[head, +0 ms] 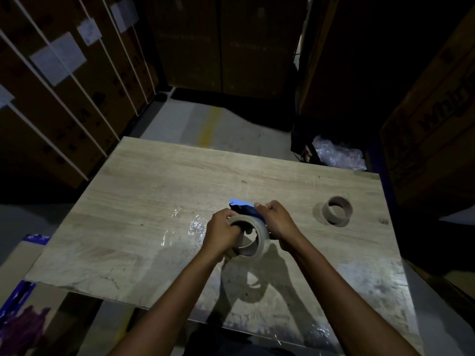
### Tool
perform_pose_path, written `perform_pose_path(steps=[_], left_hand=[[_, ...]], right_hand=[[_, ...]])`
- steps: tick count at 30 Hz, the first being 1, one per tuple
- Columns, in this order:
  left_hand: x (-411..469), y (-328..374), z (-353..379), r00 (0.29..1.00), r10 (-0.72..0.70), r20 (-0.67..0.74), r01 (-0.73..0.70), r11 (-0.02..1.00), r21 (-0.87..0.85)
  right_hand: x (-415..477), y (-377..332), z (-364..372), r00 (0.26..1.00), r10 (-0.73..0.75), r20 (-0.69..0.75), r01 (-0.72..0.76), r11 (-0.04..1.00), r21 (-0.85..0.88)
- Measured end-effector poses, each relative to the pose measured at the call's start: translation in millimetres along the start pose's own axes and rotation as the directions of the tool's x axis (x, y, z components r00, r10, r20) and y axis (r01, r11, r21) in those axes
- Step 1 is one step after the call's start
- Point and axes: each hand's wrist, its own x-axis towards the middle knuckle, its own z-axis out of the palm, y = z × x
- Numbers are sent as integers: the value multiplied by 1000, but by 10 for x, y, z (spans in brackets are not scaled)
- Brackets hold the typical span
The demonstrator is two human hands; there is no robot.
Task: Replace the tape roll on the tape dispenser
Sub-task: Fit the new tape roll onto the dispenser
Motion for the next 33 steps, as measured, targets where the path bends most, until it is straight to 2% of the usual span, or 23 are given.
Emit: perform_pose_path(steps=[4,9,12,15,17,21,27,30,33], left_hand=[[111,60,-51,993,-115,-2,114,983,-144],[148,136,-104,992,-116,47,124,964,-237],[186,120,-161,958,-132,256,207,933,-293],[236,62,-272,858,-44,512,266,891,-369],[248,44,-305,815,8,579,282,868,-409],[301,3,-300,845,-48,533,353,798,-488],[333,17,-298,841,-48,539,350,809,-472],[327,-2,-313,871,-34,491,294,835,-464],[291,4,-330,923,-23,385,210,867,-453]], right_hand=[[-29,83,112,998,-37,-52,42,993,106],[-93,76,202,993,-75,-94,94,973,210],[-81,110,209,990,-86,-113,112,961,254],[-76,132,193,989,-89,-118,118,955,272],[-76,123,191,989,-92,-116,121,954,273],[-51,93,194,986,-88,-141,123,956,267],[-5,94,139,989,-115,-91,132,967,216],[1,98,128,994,-100,-32,105,965,242],[-22,73,133,998,-63,17,56,957,285]])
